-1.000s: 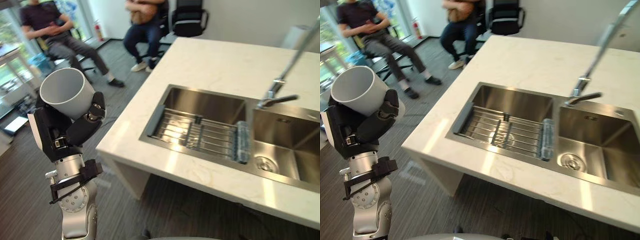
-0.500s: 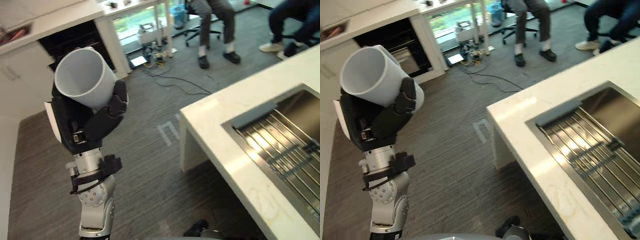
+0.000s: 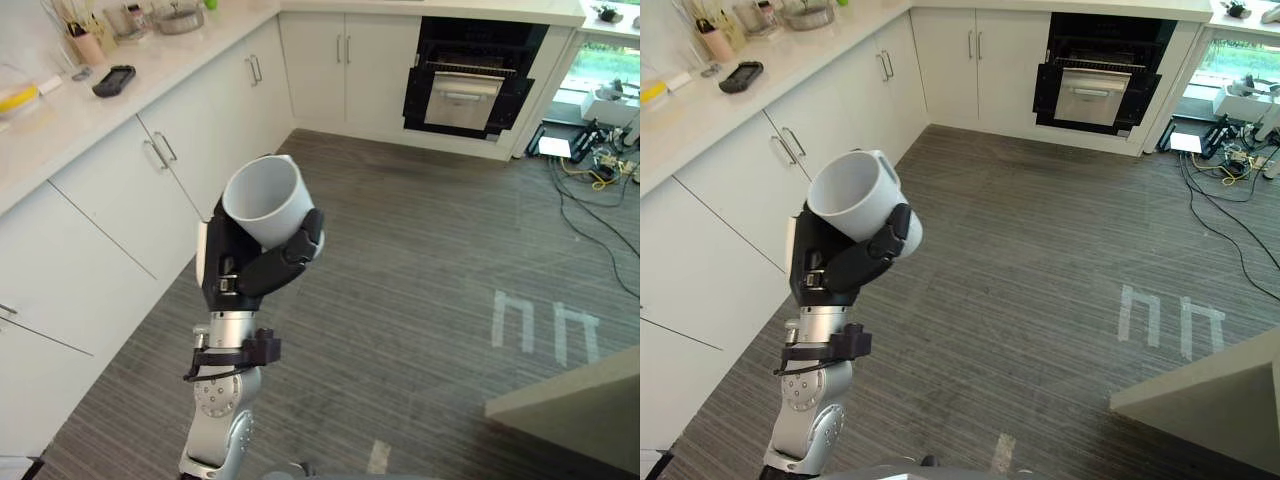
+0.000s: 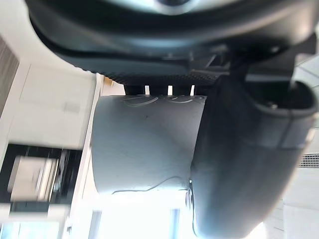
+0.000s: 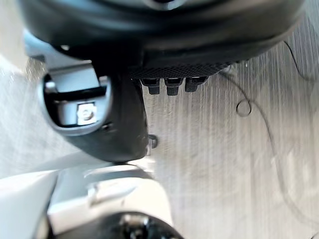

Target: Walk over to the sink, pick up the cup, carry it to the dishwasher, place the cup inside the dishwasher, then close the dishwasher door

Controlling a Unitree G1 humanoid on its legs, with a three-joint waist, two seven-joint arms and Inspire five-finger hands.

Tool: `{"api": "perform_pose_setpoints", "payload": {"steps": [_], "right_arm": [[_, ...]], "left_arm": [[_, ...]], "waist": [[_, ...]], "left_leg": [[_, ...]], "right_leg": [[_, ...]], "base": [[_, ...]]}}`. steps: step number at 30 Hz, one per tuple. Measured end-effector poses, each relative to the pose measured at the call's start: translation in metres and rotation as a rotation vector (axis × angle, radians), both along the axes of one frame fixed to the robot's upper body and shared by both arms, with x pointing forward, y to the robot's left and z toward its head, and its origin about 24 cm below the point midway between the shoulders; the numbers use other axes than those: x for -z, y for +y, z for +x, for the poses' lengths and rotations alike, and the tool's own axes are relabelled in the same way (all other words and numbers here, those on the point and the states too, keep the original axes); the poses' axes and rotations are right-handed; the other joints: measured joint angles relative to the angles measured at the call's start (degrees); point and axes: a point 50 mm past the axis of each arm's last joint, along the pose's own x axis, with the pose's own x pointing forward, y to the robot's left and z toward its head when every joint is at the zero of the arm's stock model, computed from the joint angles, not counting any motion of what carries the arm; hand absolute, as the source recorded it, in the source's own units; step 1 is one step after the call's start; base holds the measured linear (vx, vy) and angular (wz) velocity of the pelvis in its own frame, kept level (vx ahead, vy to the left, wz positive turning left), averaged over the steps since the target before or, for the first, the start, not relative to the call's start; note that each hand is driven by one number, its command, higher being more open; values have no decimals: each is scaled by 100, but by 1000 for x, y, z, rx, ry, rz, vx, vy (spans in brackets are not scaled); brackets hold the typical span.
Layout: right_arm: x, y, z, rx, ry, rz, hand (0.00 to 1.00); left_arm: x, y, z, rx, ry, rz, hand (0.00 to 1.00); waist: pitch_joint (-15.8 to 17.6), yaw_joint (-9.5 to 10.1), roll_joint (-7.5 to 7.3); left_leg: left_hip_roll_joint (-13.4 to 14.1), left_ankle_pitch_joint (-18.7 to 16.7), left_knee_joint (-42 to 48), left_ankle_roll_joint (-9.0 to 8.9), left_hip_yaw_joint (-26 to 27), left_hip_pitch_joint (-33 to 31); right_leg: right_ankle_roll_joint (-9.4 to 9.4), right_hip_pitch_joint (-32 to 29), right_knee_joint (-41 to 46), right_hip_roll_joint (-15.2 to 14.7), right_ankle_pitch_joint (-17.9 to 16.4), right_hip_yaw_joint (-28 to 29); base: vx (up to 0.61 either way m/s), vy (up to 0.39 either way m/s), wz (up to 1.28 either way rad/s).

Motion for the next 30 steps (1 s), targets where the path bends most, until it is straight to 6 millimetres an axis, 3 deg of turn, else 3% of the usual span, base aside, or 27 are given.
{"api": "perform_pose_setpoints", "payload": {"steps": [2, 3, 4, 6, 9, 10, 13, 17, 20, 24, 28, 30], "right_arm": [[0, 10, 5, 12, 5, 62, 100], [1, 18, -1, 8, 45, 96, 100], [-1, 10, -5, 20, 66, 96, 100], [-2, 6, -6, -2, 87, 84, 100], [-2, 5, -9, -27, 109, 68, 100], [0, 8, -32, 50, 180, 76, 100], [0, 8, -32, 50, 180, 76, 100], [-1, 8, -32, 67, 114, 86, 100], [-2, 9, -33, 110, 47, 109, 100], [-3, 16, -37, 175, -53, 162, 100], [-3, 15, -40, 203, -107, 176, 100], [-3, 15, -41, 204, -114, 175, 100]], "left_arm": [[1, -15, 5, 96, -13, 44, 0], [7, -24, 4, 163, -1, 76, 0], [12, -36, 0, 229, 23, 90, 0], [10, -50, -6, 312, 1, 96, 0], [7, -63, -13, 398, -23, 96, 0], [20, -84, -17, 571, -13, 181, 0], [20, -84, -17, 571, -13, 181, 0], [20, -80, -14, 548, -1, 168, 0], [20, -70, -7, 491, 26, 159, 0], [26, -39, 8, 326, 114, 107, 0], [36, -5, 14, 160, 213, 14, 0], [42, 1, 11, 131, 239, 5, 0]], "waist": [[105, -130, -311], [116, -179, -466], [116, -186, -266], [70, -127, -162], [-110, -71, -143], [-630, -84, -297], [-629, -88, -299], [-621, -176, -317], [-611, -369, -332], [-557, -562, -399], [-455, -565, -387], [-447, -555, -385]], "left_leg": [[-62, -34, 25, -148, -193, 108], [-133, -141, 176, -301, -373, 199], [15, -158, 434, -328, -416, 159], [145, -180, 574, -358, -382, 147], [336, -177, 668, -361, -255, 191], [357, 16, 2880, -479, -135, -396], [356, 15, 2872, -479, -132, -390], [375, -178, 2496, -253, 162, -161], [346, -278, 2042, -252, 380, 105], [308, -384, 2090, -278, 522, 154], [246, -393, 2149, -268, 558, 101], [207, -398, 1955, -260, 595, 215]], "right_leg": [[37, -109, -731, 169, 271, 407], [-280, 98, -1062, 87, 909, 332], [-348, 297, -1084, 170, 837, 86], [-442, 291, -849, 224, 549, -98], [-518, 346, -696, 332, 153, -298], [-748, 629, -2271, 489, 1471, -697], [-747, 626, -2271, 489, 1473, -692], [-790, 478, -2163, 520, 1557, -494], [-736, 401, -2072, 517, 1561, -390], [-623, 403, -2190, 496, 1609, -297], [-584, 459, -2329, 405, 1641, -358], [-578, 471, -2329, 358, 1653, -418]], "base": [[60, -209, 64], [171, -260, 82], [182, -214, 76], [171, -179, 56], [115, -151, 30], [40, -64, 6], [0, 0, -2], [-11, 26, -24], [-50, 77, -21], [-133, 104, -16], [-105, 86, 0], [-99, 96, 20]]}}
